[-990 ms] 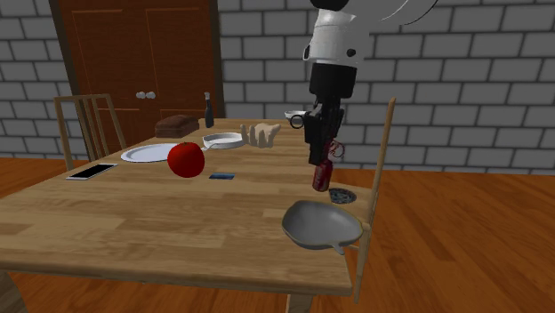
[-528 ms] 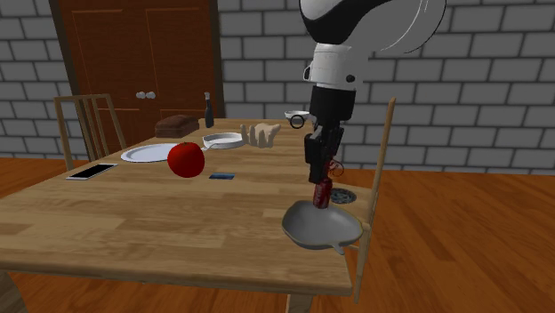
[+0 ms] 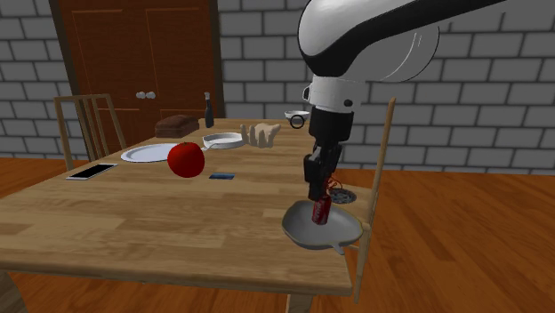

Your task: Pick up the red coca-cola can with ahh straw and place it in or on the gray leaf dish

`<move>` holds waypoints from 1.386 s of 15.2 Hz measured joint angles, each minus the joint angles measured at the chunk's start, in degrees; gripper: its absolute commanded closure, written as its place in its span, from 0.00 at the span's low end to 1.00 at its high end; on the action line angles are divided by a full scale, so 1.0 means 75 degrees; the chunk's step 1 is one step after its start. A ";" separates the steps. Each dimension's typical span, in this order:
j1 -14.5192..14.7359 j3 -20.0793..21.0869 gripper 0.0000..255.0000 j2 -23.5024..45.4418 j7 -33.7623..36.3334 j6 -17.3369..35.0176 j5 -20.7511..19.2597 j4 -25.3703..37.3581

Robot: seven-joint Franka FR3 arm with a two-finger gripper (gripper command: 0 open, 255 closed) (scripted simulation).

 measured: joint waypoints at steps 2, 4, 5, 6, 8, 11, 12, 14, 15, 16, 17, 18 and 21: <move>-0.0001 -0.0003 1.00 -0.0005 -0.0006 0.0019 0.0000 -0.0023; -0.0002 -0.0004 1.00 -0.0005 -0.0008 0.0024 0.0000 -0.0028; -0.0002 -0.0004 0.00 -0.0006 -0.0009 0.0026 0.0000 -0.0029; -0.0002 -0.0004 0.00 -0.0006 -0.0009 0.0026 0.0000 -0.0030; -0.0002 -0.0004 0.00 -0.0006 -0.0009 0.0027 0.0000 -0.0030; -0.0002 -0.0004 0.00 -0.0006 -0.0009 0.0027 0.0000 -0.0030; -0.0005 -0.0010 0.00 -0.0005 -0.0001 -0.0089 -0.0006 0.0089; -0.0020 -0.0043 0.00 -0.0001 0.0004 -0.0479 -0.0024 0.0488; -0.0032 -0.0070 0.00 0.0008 -0.0008 -0.0707 -0.0037 0.0723; -0.0036 -0.0079 0.00 0.0017 -0.0005 -0.0817 -0.0042 0.0842; -0.0038 -0.0084 0.00 0.0015 -0.0005 -0.0877 -0.0044 0.0896; -0.0037 -0.0084 0.00 0.0016 0.0000 -0.0919 -0.0045 0.0937; -0.0035 -0.0080 0.00 0.0012 0.0007 -0.0940 -0.0045 0.0951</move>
